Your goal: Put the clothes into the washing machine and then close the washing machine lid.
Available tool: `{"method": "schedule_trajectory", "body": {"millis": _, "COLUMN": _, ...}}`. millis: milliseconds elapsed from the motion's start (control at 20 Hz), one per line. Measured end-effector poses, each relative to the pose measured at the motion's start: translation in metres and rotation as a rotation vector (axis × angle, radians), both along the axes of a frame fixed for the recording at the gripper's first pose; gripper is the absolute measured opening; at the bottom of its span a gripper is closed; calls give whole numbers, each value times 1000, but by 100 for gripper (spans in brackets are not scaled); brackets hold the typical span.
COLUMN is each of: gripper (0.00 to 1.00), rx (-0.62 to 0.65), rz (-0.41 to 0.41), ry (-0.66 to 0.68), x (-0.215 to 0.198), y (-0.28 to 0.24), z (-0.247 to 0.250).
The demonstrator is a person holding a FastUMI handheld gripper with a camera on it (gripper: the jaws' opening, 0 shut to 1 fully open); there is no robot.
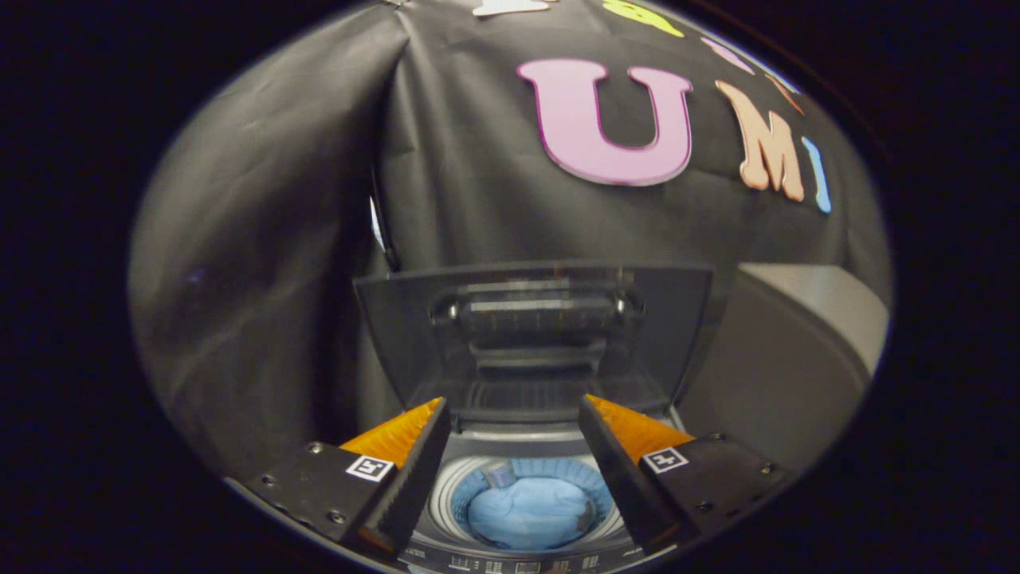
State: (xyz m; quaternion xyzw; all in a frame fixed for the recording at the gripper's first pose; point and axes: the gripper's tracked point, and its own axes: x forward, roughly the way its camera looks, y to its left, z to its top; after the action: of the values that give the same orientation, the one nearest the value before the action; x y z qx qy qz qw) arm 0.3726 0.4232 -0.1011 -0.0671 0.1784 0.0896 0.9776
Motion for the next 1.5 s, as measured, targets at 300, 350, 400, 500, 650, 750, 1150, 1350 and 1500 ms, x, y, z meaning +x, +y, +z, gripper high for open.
{"method": "schedule_trajectory", "body": {"millis": 300, "gripper": 96, "rx": 40, "rz": -2, "ry": -123, "x": 61, "y": 30, "z": 55}}
{"method": "schedule_trajectory", "body": {"millis": 350, "gripper": 95, "rx": 42, "rz": -21, "ry": -139, "x": 74, "y": 29, "z": 58}}
{"method": "schedule_trajectory", "body": {"millis": 400, "gripper": 95, "rx": 58, "rz": -46, "ry": -134, "x": 85, "y": 27, "z": 53}}
{"method": "schedule_trajectory", "body": {"millis": 500, "gripper": 95, "rx": 64, "rz": -74, "ry": -139, "x": 112, "y": 22, "z": 50}}
{"method": "schedule_trajectory", "body": {"millis": 650, "gripper": 95, "rx": -31, "rz": -57, "ry": -171, "x": 136, "y": 20, "z": 44}}
{"method": "schedule_trajectory", "body": {"millis": 750, "gripper": 95, "rx": -88, "rz": -35, "ry": -168, "x": 144, "y": 23, "z": 29}}
{"method": "schedule_trajectory", "body": {"millis": 1150, "gripper": 95, "rx": -10, "rz": -61, "ry": -219, "x": 134, "y": 21, "z": 28}}
{"method": "schedule_trajectory", "body": {"millis": 1350, "gripper": 95, "rx": 1, "rz": -52, "ry": -233, "x": 113, "y": 19, "z": 30}}
{"method": "schedule_trajectory", "body": {"millis": 1500, "gripper": 95, "rx": 1, "rz": -48, "ry": -250, "x": 106, "y": 19, "z": 32}}
